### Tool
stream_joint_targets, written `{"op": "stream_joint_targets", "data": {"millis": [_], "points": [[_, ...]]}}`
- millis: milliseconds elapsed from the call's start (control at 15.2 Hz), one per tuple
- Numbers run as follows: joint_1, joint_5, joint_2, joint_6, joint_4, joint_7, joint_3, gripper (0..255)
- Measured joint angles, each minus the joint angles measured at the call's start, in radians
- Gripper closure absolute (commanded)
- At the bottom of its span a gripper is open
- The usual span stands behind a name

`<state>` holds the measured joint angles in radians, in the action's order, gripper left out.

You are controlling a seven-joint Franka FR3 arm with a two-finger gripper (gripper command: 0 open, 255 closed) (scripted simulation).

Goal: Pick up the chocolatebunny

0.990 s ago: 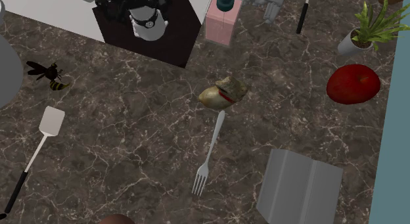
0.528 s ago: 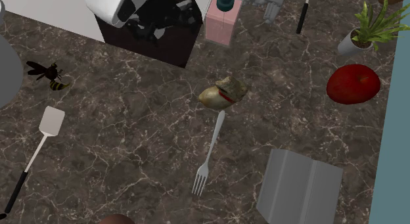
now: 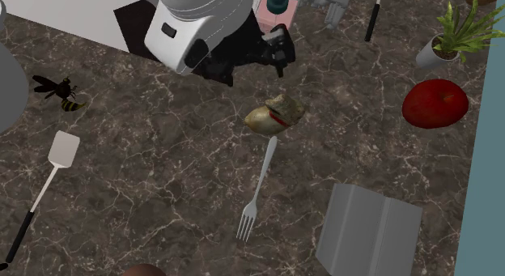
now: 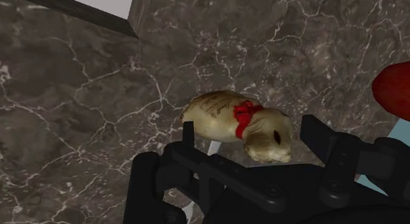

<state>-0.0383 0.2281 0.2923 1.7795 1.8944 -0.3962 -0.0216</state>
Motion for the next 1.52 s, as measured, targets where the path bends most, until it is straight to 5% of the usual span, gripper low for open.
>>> {"op": "stream_joint_targets", "data": {"millis": [330, 792, 858, 1518], "points": [[-0.007, 0.036, -0.123, 0.037, -0.140, -0.050, -0.008, 0], [-0.010, 0.046, -0.122, 0.129, -0.051, -0.037, -0.013, 0], [-0.010, 0.047, -0.123, 0.133, -0.048, -0.035, -0.013, 255], [-0.009, 0.048, -0.122, 0.138, -0.043, -0.032, -0.013, 255]]}}
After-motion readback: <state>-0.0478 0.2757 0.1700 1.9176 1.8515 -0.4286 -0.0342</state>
